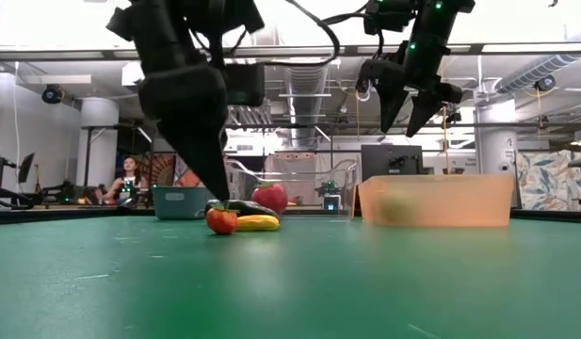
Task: Sort produce into baskets
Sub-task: Put the small tomato into the transparent bin
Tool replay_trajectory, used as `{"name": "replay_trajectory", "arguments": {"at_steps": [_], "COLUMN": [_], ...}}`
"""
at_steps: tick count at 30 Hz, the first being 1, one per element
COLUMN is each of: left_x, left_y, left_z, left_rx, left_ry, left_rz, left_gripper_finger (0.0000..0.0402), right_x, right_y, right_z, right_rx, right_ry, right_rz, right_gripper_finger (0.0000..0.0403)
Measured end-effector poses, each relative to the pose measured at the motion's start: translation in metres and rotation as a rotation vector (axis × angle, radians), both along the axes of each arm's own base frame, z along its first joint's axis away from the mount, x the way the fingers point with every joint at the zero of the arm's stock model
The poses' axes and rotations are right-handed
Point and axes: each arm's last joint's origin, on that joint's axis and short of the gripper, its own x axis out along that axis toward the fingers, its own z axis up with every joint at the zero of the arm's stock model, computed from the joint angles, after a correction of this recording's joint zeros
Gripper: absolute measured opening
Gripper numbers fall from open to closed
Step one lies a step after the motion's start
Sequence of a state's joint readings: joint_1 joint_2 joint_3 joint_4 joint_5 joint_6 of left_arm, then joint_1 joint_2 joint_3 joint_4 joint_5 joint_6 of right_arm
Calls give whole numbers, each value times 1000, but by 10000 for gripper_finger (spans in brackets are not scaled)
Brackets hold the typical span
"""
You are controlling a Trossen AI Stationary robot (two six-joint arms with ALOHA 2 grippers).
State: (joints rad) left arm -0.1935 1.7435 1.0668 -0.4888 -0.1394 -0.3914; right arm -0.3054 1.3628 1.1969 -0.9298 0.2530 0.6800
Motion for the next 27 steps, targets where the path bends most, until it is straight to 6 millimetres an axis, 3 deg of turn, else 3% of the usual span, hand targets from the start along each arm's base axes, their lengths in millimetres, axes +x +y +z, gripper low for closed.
{"name": "replay_trajectory", "arguments": {"at_steps": [9, 27], "left_x": [5, 7], "left_y": [-1, 3], "left_z": [-19, -22], "left_rx": [12, 9], "left_ry": [41, 32], "left_rz": [-7, 14], "left_gripper_finger": [261, 68], "right_x": [0, 1], "right_y": [2, 6], "right_z": [-1, -1], "right_rx": [18, 17], "right_ry": [2, 3], "right_rz": [23, 37], "right_gripper_finger": [279, 277]}}
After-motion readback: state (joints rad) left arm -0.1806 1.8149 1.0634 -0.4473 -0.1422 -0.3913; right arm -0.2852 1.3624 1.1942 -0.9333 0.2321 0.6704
